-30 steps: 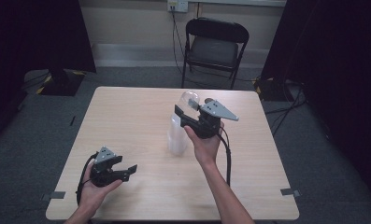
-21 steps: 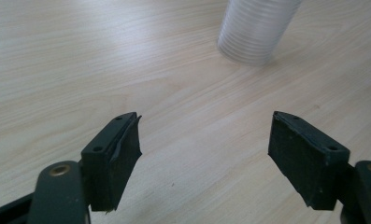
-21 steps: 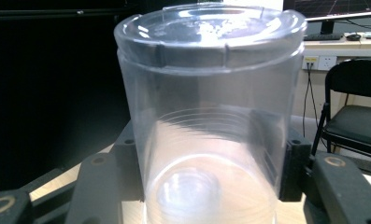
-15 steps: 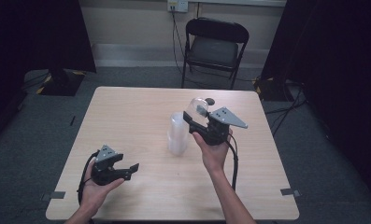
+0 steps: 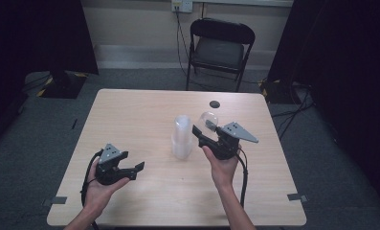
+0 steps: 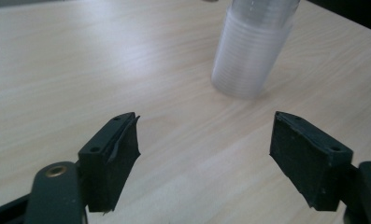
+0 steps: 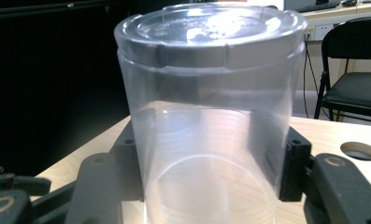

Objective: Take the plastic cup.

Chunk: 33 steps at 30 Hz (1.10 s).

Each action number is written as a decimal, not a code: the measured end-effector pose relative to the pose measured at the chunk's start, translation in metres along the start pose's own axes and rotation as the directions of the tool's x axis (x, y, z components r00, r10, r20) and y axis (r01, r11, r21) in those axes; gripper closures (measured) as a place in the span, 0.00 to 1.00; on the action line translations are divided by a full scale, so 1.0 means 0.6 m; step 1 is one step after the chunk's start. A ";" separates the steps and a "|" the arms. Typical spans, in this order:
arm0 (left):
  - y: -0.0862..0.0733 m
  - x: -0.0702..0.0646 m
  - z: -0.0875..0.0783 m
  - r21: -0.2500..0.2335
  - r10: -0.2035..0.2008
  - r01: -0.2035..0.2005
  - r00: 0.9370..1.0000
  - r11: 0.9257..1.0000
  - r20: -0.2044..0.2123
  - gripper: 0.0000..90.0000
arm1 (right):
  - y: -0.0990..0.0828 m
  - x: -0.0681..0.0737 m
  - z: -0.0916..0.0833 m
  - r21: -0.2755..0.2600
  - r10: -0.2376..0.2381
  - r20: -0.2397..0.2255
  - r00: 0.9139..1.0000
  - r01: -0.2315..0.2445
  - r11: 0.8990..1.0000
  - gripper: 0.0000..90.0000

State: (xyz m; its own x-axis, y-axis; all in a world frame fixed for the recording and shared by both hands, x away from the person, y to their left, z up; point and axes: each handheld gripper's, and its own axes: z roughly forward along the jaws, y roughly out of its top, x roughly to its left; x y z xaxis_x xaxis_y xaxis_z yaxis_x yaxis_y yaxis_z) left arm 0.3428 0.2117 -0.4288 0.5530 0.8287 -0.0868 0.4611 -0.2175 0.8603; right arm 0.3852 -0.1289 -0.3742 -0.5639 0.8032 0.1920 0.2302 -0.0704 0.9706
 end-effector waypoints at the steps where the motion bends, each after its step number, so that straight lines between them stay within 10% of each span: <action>1: 0.005 -0.001 0.001 -0.002 0.003 -0.003 1.000 1.000 -0.002 0.27 | -0.002 0.000 -0.003 -0.002 0.006 -0.001 1.000 -0.006 1.000 0.47; 11: 0.056 -0.041 0.039 -0.081 0.069 -0.067 0.997 0.994 0.025 0.31 | -0.027 -0.009 -0.016 0.010 0.054 -0.003 0.999 -0.054 0.998 0.47; 33: 0.087 -0.114 0.105 -0.097 0.070 -0.053 0.981 0.994 0.183 0.37 | -0.048 -0.015 -0.040 0.012 0.188 -0.039 0.981 -0.187 0.982 0.47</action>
State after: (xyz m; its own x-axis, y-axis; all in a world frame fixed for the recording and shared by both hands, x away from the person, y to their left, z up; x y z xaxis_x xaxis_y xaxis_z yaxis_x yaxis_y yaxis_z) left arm 0.3727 0.1114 -0.4098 0.7014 0.7032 -0.1163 0.3617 -0.2106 0.9082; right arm 0.3645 -0.1486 -0.4006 -0.5414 0.7519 0.3762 0.3414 -0.2123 0.9156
